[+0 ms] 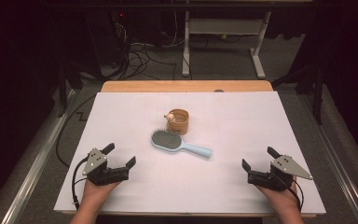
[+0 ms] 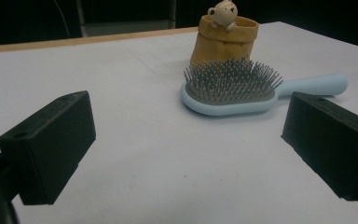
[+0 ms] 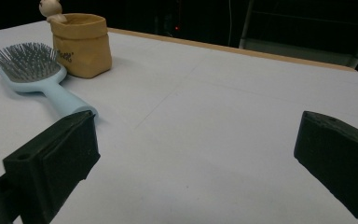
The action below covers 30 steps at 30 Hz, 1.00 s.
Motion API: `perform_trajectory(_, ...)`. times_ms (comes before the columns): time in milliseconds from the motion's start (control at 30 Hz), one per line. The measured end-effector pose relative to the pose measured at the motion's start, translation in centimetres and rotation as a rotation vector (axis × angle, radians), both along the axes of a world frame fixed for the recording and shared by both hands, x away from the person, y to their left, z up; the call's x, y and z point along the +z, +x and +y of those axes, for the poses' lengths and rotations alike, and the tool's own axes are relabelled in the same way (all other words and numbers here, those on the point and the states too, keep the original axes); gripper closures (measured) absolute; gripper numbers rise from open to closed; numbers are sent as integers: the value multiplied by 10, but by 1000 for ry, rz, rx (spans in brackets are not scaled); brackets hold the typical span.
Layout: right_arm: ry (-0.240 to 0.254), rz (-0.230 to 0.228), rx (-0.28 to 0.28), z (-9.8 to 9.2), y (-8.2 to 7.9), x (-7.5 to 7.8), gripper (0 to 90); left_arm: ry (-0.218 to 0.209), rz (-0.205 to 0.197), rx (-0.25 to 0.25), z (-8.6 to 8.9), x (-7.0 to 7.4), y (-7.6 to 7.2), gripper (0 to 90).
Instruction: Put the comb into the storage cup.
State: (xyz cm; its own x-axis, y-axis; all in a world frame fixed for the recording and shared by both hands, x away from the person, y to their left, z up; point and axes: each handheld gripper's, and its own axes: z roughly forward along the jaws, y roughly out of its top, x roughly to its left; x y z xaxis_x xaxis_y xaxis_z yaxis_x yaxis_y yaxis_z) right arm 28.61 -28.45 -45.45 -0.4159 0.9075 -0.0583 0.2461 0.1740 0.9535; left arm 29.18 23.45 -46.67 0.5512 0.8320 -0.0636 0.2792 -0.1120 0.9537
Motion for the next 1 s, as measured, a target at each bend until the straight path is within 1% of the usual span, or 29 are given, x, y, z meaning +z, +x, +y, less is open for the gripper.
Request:
perform_trajectory(100,2,3,-2,0,0,0,1,16,-10,0,-2,0,-1,33)
perform_trajectory(233,5,3,0,0,0,1,1,11,-9,2,-2,0,-1,34)
perform_trajectory(400,4,8,2,1,1,0,1,14,-19,4,-2,0,-2,34)
perform_trajectory(667,-8,19,11,2,1,1,1,17,-26,4,-2,-1,-3,34)
perform_trajectory(1000,-16,37,23,3,3,1,1,24,-21,4,-3,-2,-2,31)
